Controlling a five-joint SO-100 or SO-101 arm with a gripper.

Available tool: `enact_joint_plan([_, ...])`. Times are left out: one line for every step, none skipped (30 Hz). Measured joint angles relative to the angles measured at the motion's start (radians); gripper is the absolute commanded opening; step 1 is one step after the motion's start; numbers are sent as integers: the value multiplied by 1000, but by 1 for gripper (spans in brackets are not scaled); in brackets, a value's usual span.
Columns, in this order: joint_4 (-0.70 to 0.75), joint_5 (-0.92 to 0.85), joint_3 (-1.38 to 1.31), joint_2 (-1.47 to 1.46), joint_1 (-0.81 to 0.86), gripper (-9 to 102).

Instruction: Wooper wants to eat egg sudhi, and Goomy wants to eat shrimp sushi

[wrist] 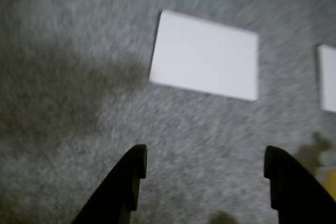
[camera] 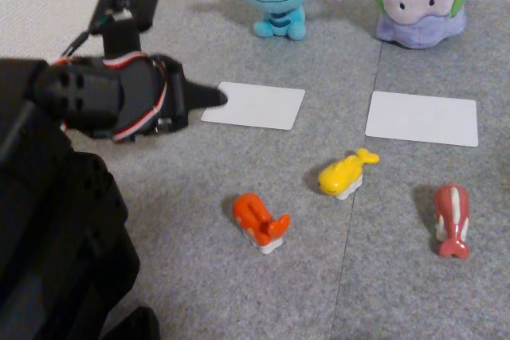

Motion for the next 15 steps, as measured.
enact_joint_plan([11, 0, -31, 2, 8, 28])
enact_joint_plan([23, 0, -64, 2, 14, 28])
enact_joint_plan([41, 0, -104, 0, 18, 28])
enact_joint_plan([55, 0, -140, 2, 25, 28])
enact_joint_plan([67, 0, -176, -5, 26, 28])
enact_joint_plan([78, 0, -213, -15, 25, 28])
enact_joint_plan([83, 0, -247, -32, 23, 28])
enact_joint_plan([84, 0, -279, -57, 23, 28])
enact_joint_plan([84, 0, -318, -98, 31, 28])
enact_joint_plan([84, 0, -353, -143, 41, 28])
enact_joint_plan([84, 0, -387, -193, 57, 28])
enact_joint_plan([84, 0, -422, -250, 72, 28])
enact_joint_plan([84, 2, -463, -316, 91, 28])
enact_joint_plan([83, 2, -500, -379, 112, 28])
enact_joint_plan([84, 2, -537, -442, 135, 28])
